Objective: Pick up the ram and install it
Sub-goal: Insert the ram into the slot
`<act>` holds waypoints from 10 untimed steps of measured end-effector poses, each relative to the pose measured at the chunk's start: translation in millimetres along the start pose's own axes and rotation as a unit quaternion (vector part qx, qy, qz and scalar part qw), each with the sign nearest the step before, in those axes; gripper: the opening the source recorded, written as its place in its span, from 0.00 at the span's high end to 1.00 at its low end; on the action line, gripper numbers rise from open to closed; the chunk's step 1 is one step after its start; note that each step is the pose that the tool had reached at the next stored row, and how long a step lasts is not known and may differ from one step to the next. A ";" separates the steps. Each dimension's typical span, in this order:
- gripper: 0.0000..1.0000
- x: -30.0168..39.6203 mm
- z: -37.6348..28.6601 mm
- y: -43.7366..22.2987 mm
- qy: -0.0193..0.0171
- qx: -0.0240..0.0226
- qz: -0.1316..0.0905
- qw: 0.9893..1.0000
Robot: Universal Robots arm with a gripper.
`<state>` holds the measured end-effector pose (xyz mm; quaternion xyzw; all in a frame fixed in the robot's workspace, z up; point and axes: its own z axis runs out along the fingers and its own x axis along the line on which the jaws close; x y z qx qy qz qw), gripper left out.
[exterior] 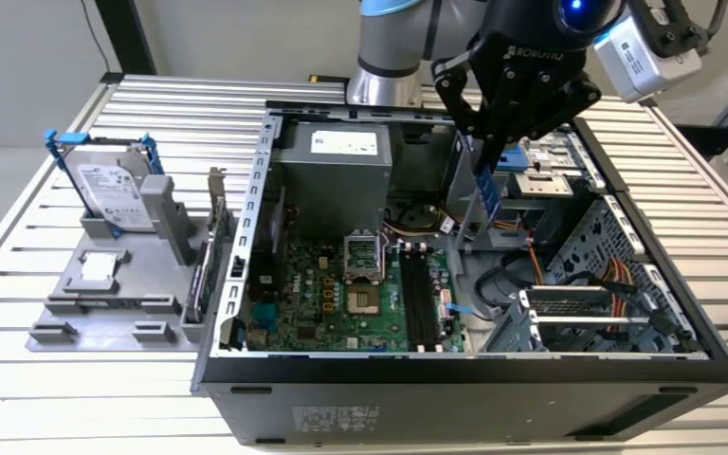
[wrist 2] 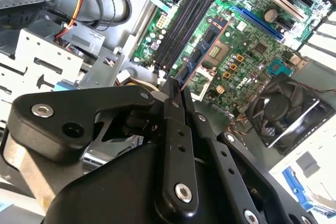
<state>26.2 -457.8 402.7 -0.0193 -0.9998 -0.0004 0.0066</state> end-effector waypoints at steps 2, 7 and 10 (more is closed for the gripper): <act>1.00 0.0 0.3 0.0 0.000 0.000 0.000 1.000; 1.00 0.0 1.3 0.0 0.000 0.000 0.000 1.000; 1.00 0.0 1.8 0.0 0.000 0.000 0.000 1.000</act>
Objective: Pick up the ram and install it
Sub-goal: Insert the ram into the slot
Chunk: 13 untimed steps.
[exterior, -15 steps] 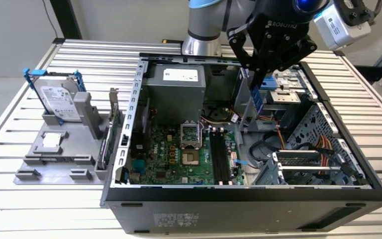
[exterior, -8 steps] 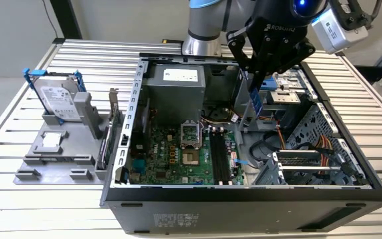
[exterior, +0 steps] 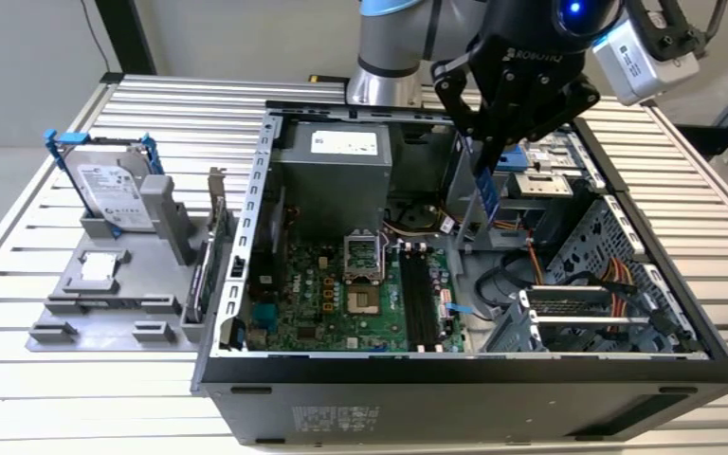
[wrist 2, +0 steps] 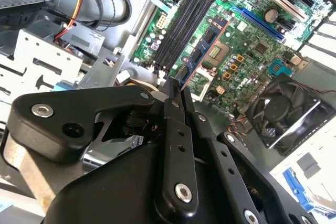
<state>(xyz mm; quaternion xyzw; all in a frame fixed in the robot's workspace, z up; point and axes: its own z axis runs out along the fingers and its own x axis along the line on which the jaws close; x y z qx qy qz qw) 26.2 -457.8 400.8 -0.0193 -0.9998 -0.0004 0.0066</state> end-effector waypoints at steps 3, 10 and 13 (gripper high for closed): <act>1.00 0.0 0.6 0.0 0.000 0.000 0.000 1.000; 1.00 0.0 2.6 0.0 0.000 0.000 0.001 1.000; 1.00 0.0 3.4 0.0 0.000 0.000 0.003 1.000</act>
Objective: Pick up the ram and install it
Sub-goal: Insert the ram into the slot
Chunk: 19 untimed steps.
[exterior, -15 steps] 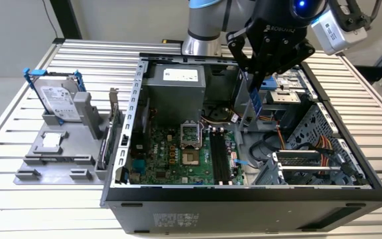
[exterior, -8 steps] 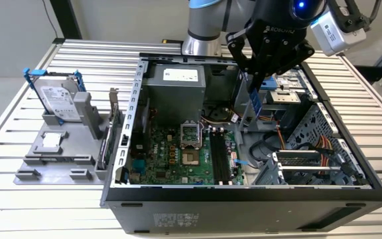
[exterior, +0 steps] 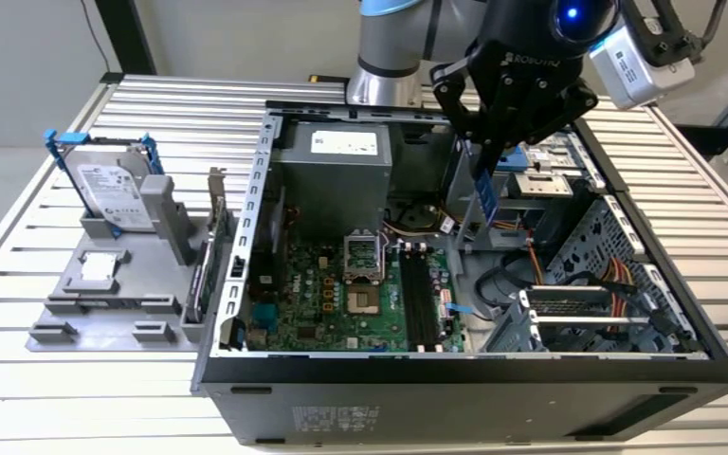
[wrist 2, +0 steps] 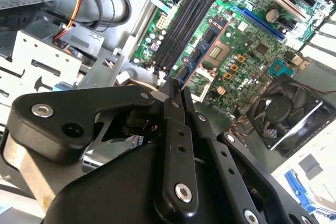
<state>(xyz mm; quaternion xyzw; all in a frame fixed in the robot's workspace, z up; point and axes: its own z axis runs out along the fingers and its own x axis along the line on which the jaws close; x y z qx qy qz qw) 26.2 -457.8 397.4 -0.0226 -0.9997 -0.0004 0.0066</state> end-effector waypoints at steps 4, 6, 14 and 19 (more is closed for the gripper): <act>1.00 0.0 0.9 0.0 0.000 0.000 0.002 1.000; 1.00 0.0 1.3 0.0 0.000 0.000 0.002 1.000; 1.00 0.0 4.1 0.0 0.000 0.000 0.004 1.000; 1.00 0.0 5.0 0.0 0.000 0.000 0.004 1.000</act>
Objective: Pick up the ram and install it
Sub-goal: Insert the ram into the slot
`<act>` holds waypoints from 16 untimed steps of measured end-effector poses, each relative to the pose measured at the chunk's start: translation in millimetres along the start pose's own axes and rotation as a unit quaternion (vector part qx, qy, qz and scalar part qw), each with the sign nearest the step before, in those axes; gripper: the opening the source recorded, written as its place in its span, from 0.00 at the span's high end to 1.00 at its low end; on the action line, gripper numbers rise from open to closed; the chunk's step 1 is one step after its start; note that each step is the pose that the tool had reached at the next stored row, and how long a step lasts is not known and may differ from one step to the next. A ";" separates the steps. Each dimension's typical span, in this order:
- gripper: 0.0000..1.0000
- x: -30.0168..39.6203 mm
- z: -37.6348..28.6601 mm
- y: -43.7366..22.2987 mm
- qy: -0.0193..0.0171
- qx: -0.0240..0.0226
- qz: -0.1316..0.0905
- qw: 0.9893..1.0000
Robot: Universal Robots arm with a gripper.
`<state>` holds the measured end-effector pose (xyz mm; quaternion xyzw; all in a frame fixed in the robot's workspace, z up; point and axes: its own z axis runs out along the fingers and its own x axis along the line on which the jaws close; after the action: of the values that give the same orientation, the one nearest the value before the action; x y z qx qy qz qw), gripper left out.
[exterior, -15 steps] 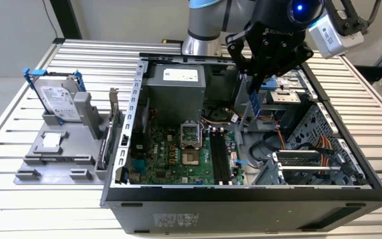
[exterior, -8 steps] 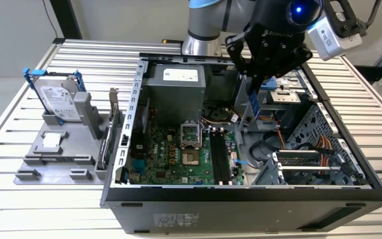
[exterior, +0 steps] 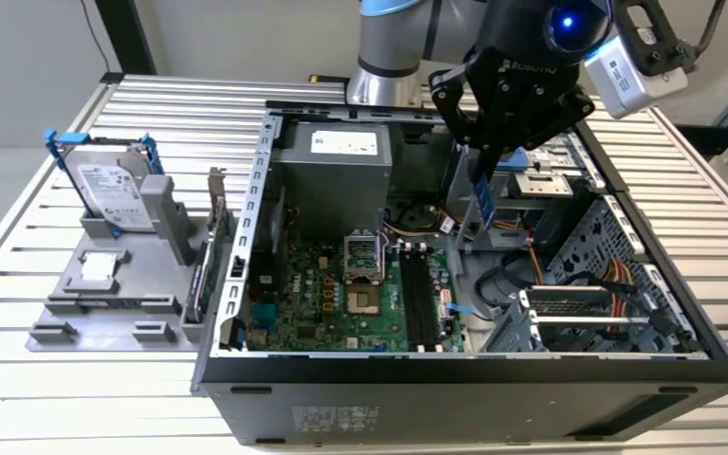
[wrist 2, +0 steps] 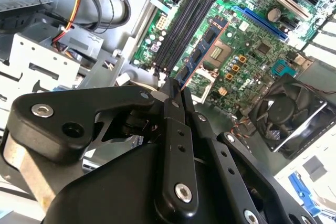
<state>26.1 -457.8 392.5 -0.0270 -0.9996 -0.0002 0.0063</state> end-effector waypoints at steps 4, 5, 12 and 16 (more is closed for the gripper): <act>1.00 0.0 0.7 0.0 0.000 0.000 0.000 1.000; 1.00 0.0 0.8 0.0 0.000 0.000 0.000 1.000; 1.00 -0.1 1.8 0.0 0.000 0.000 0.001 1.000; 1.00 -2.4 2.9 -0.3 0.000 0.000 0.002 1.000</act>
<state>28.5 -458.3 389.5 -0.0291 -0.9996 -0.0002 0.0063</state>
